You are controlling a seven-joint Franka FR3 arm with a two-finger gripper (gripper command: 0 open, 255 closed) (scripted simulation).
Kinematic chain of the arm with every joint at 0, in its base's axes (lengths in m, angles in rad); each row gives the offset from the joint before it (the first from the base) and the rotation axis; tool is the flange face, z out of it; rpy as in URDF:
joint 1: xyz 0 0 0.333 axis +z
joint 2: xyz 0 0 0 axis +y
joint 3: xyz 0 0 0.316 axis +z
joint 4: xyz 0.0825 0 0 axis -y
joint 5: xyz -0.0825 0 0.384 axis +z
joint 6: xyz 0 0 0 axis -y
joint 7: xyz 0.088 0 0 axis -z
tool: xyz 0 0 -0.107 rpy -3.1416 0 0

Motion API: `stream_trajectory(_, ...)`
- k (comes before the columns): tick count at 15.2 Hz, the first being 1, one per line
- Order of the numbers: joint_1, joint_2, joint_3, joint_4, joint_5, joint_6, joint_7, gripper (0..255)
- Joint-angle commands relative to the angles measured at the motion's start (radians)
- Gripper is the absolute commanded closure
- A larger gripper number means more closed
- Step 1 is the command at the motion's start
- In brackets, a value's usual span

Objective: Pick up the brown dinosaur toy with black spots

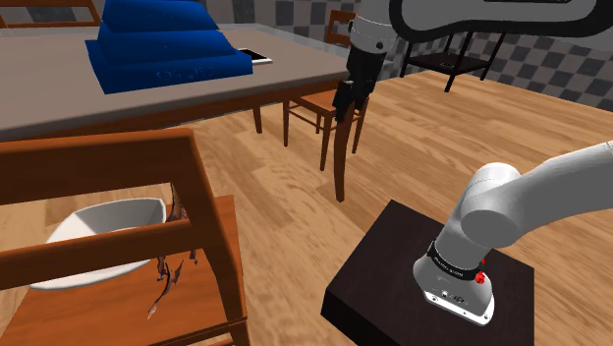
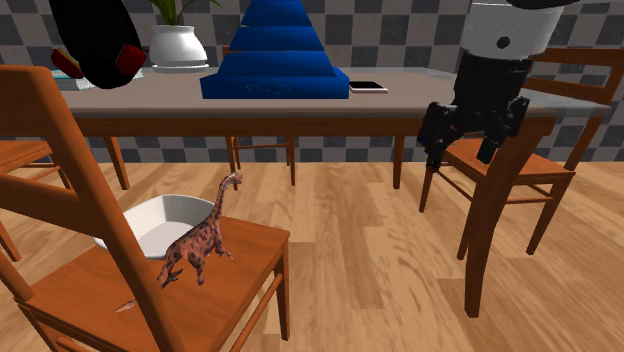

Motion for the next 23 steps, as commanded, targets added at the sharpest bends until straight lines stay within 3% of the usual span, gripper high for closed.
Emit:
stream_trajectory(1, 0.007, 0.043, 0.042, 0.013, 0.020, 0.026, 0.056, 0)
stream_trajectory(7, 0.021, 0.177, 0.166, 0.076, 0.059, 0.090, 0.219, 0)
stream_trajectory(13, 0.023, 0.349, 0.288, 0.184, 0.053, 0.145, 0.390, 0)
stream_trajectory(18, 0.026, 0.523, 0.384, 0.310, -0.001, 0.175, 0.546, 0)
stream_trajectory(23, 0.055, 0.729, 0.457, 0.474, -0.106, 0.178, 0.714, 0)
